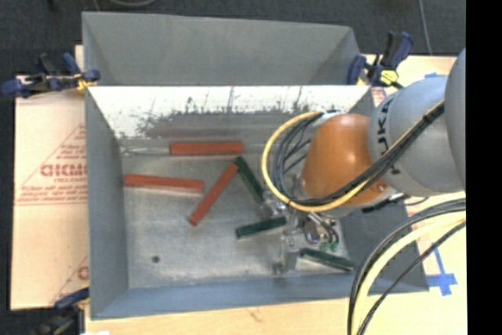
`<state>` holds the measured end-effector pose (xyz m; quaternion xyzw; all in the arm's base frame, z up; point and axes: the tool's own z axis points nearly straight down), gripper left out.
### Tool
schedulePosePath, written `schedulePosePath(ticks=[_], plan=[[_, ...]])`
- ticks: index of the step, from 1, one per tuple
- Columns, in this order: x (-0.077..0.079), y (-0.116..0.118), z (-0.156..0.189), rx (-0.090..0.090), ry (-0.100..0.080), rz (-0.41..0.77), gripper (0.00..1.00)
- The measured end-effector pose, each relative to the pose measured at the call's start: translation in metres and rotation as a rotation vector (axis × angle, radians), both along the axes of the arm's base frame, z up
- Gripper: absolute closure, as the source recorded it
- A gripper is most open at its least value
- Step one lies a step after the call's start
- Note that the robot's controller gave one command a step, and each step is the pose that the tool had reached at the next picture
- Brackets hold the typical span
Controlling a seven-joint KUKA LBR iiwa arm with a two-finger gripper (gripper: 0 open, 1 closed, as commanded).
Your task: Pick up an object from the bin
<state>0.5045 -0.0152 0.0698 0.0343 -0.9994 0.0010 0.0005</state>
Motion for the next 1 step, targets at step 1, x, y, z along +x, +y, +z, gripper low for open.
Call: schedulePosePath(ticks=[1], plan=[[0.0013, 0.0031, 0.0003, 0.002, -0.002, 0.001, 1.00]])
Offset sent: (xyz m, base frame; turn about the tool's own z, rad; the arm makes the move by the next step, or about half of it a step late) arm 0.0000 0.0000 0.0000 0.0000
